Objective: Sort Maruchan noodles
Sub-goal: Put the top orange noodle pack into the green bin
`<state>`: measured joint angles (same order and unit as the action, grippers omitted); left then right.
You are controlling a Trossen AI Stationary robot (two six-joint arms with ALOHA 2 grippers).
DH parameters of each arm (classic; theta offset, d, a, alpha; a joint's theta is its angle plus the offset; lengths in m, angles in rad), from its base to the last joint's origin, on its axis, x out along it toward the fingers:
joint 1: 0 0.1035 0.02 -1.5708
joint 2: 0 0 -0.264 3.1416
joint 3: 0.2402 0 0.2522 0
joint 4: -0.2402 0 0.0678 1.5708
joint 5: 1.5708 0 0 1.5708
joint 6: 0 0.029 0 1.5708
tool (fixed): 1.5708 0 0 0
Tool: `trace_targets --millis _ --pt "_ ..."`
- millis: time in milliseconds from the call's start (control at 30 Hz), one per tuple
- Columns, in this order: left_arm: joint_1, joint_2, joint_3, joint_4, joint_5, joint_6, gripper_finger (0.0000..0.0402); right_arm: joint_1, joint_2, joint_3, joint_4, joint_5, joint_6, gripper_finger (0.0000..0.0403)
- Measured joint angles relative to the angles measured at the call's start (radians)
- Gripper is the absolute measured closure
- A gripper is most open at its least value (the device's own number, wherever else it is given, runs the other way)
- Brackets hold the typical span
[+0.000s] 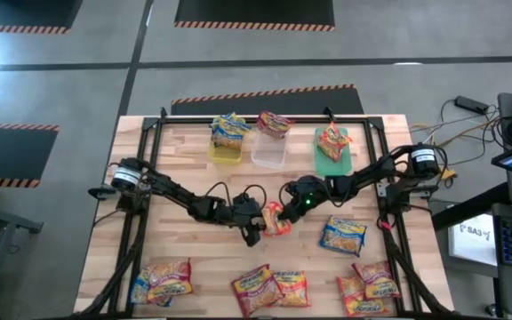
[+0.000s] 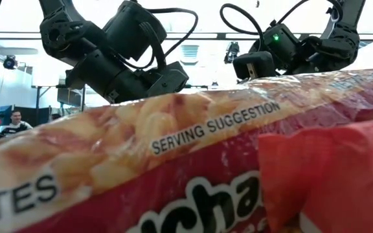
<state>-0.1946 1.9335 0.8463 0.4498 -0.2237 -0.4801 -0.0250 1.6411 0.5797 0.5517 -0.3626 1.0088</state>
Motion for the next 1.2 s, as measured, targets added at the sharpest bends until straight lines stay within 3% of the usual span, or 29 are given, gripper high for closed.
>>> trace_targets --millis 600,833,1200 --pt "-0.007 -0.01 0.0 -0.028 0.05 -0.01 0.0206 -0.002 -0.172 0.001 -0.2 -0.003 -0.083 0.0394" --pt "-0.007 -0.011 0.0 -0.027 0.05 -0.008 0.0206 -0.002 -0.279 0.07 -0.433 0.086 -0.209 0.0394" --pt "-0.007 -0.011 -0.002 -0.027 0.05 -0.008 0.0206 -0.002 -0.305 0.301 -0.924 0.228 -0.465 0.0394"
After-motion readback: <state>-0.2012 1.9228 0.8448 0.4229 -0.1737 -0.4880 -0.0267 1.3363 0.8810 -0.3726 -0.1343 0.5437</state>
